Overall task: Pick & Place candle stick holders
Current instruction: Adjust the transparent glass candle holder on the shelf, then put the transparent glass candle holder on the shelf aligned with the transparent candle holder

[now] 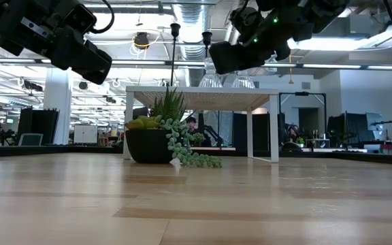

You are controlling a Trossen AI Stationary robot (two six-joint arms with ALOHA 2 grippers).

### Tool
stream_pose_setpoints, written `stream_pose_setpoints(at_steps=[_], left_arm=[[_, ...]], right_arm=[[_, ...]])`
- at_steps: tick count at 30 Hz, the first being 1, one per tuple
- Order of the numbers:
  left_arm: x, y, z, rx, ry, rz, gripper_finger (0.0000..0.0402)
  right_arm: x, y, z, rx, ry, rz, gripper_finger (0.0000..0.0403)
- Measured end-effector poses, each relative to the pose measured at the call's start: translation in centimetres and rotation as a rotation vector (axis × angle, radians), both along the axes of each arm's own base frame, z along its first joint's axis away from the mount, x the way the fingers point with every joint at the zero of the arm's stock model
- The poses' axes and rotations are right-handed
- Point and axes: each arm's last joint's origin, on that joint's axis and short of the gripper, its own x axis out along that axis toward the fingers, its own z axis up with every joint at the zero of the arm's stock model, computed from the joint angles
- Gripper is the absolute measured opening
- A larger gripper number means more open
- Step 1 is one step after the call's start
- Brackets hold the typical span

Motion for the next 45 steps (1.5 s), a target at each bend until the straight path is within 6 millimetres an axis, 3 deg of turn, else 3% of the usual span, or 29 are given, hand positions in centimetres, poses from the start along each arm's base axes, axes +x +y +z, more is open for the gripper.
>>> stream_pose_setpoints(at_steps=[8,12,15,21,27,31,34,41,45], left_arm=[[0.0,0.0,0.0,0.000,0.000,0.000,0.0009],[0.0,0.0,0.0,0.000,0.000,0.000,0.0009],[0.0,0.0,0.0,0.000,0.000,0.000,0.0010],[0.0,0.0,0.0,0.000,0.000,0.000,0.0009],[0.0,0.0,0.0,0.007,-0.002,-0.001,0.0009],[0.0,0.0,0.0,0.008,-0.003,-0.002,0.0009],[0.0,0.0,0.0,0.027,-0.010,-0.005,0.0006],[0.0,-0.6,-0.1,0.077,-0.005,-0.056,0.0004],[-0.2,-1.7,-0.4,0.070,0.026,-0.135,0.0004]], right_arm=[[0.1,0.3,0.0,0.000,0.019,0.030,0.0000],[0.2,1.7,0.2,0.025,0.039,0.189,0.0000],[-0.3,3.6,1.4,0.027,0.047,0.329,0.0000],[-4.2,6.6,3.7,0.099,0.175,0.507,0.0000],[-8.6,8.0,4.1,0.316,0.319,0.670,0.0000],[-9.9,8.7,3.5,0.381,0.357,0.759,0.0000],[-10.6,8.7,2.0,0.411,0.335,0.809,0.0000],[-12.4,7.9,-1.6,0.433,0.192,0.879,0.0000],[-13.1,7.2,-2.4,0.445,0.141,0.897,0.0000]])
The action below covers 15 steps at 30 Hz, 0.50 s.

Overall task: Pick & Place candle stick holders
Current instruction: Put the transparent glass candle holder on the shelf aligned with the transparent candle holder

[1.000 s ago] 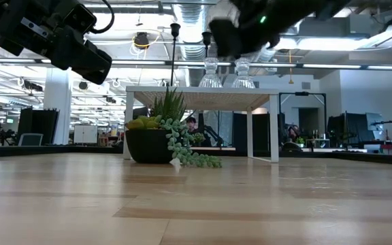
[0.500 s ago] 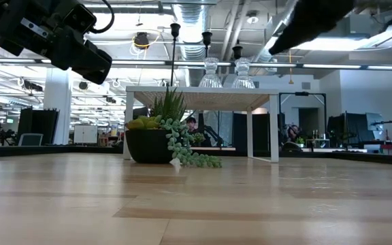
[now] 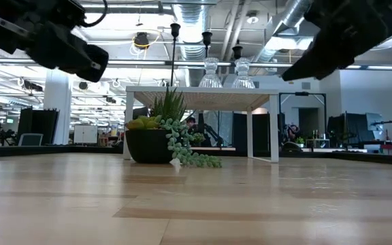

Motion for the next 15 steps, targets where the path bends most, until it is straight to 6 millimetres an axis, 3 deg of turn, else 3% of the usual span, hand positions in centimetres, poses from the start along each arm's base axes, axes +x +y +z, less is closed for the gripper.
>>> stream_pose_setpoints(at_steps=[7,15], left_arm=[[-0.5,-2.7,0.0,-0.018,0.012,-0.150,0.0003],[-1.0,-4.7,0.1,-0.222,0.087,0.050,0.0003]], right_arm=[[-0.2,-0.9,-0.1,0.000,-0.007,-0.037,0.0000],[0.1,-1.6,0.0,0.006,-0.026,-0.075,0.0000]])
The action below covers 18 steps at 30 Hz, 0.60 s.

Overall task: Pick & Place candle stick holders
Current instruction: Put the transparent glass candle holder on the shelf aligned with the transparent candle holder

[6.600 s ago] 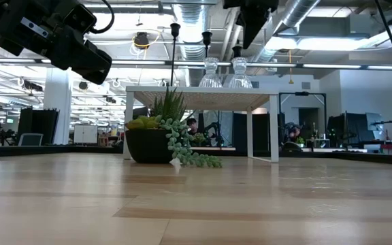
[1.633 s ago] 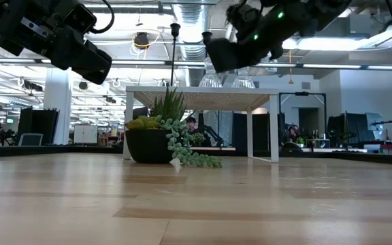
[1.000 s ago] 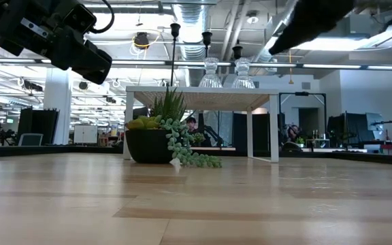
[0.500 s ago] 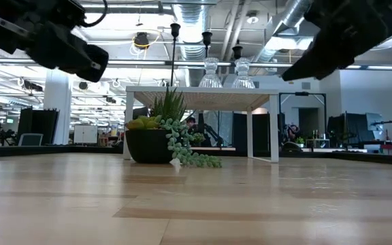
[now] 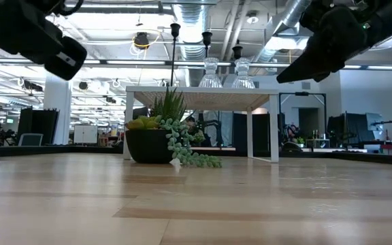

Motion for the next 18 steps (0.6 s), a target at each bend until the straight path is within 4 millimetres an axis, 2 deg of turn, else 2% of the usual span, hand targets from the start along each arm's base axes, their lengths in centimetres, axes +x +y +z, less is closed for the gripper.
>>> stream_pose_setpoints(at_steps=[5,9,12,18], left_arm=[[-0.4,-0.8,0.1,-0.054,0.013,0.015,0.0003],[-0.8,-1.8,-0.1,-0.039,0.018,-0.055,0.0003],[-1.2,-2.9,-0.5,0.042,0.024,-0.116,0.0003],[-1.6,-5.0,-2.3,0.259,0.052,-0.123,0.0002]], right_arm=[[0.0,-0.2,0.0,-0.002,0.001,-0.012,0.0000],[0.0,-0.2,0.0,-0.008,0.005,-0.009,0.0000],[0.0,-0.2,0.0,-0.007,0.003,-0.009,0.0000],[0.0,-0.2,0.0,-0.003,0.002,-0.012,0.0000]])
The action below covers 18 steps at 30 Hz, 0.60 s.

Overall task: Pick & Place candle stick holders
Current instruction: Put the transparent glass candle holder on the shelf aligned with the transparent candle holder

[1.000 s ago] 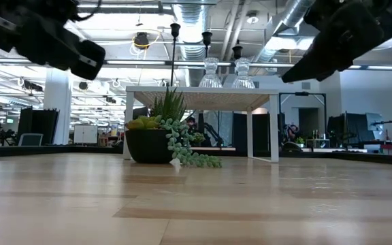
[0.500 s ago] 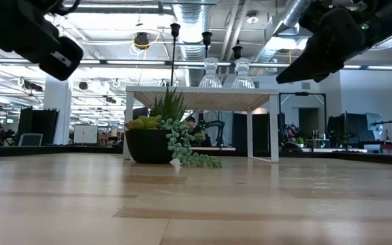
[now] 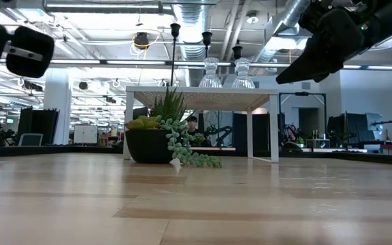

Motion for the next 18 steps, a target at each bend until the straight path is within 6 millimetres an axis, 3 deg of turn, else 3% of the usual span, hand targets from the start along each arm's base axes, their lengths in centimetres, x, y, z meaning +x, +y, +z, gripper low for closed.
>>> stream_pose_setpoints(at_steps=[6,12,18], left_arm=[[-1.0,-0.1,-3.1,0.067,0.017,0.045,0.0002],[-2.3,0.9,-6.1,-0.006,-0.136,-0.047,0.0002],[-2.4,0.7,-5.9,0.018,-0.156,-0.156,0.0003]], right_arm=[[0.1,0.0,0.2,0.006,-0.020,-0.002,0.0000],[0.2,0.0,0.5,0.005,-0.057,-0.021,0.0000],[0.4,-0.3,0.6,0.008,-0.080,-0.040,0.0000]])
